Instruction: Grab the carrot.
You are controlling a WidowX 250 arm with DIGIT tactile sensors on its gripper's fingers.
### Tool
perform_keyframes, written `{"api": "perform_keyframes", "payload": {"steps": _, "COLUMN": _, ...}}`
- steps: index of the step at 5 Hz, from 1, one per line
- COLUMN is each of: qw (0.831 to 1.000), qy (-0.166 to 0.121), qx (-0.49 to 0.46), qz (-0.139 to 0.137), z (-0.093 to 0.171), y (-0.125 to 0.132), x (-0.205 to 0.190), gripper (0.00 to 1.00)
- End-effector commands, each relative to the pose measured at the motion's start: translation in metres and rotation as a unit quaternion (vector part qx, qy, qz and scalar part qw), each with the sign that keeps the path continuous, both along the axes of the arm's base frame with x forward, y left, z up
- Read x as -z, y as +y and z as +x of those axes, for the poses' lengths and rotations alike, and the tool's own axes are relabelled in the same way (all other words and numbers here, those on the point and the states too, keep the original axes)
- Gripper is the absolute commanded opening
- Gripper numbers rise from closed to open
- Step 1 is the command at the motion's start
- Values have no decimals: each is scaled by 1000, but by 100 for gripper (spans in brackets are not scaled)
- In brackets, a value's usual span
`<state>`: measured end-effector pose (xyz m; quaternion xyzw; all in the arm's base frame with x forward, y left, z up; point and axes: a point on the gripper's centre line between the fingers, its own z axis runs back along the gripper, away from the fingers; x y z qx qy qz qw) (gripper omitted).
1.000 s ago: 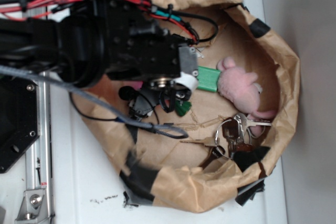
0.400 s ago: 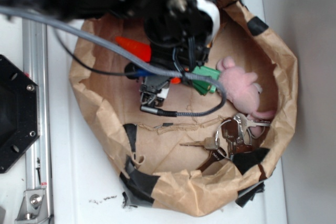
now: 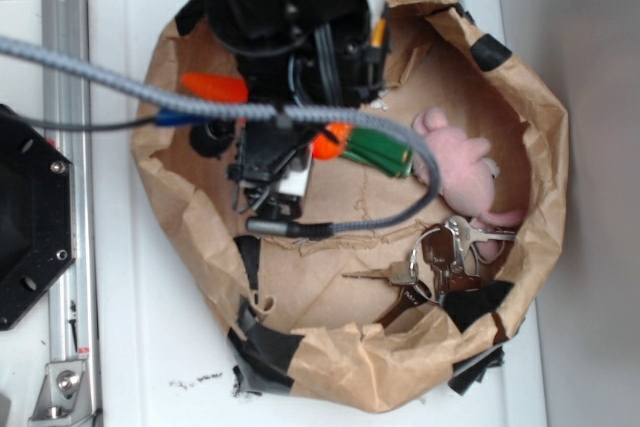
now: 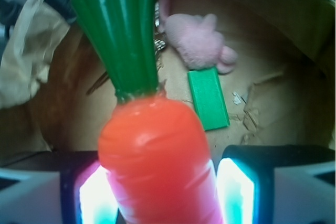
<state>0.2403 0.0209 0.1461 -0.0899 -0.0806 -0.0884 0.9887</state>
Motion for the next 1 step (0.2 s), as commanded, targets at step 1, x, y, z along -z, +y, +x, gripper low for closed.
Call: {"api": "perform_keyframes", "payload": {"steps": 1, "qw": 995, "qy": -38, "qx": -91, "qz": 20, "z": 15, "y": -9, "x": 5, "gripper": 0}}
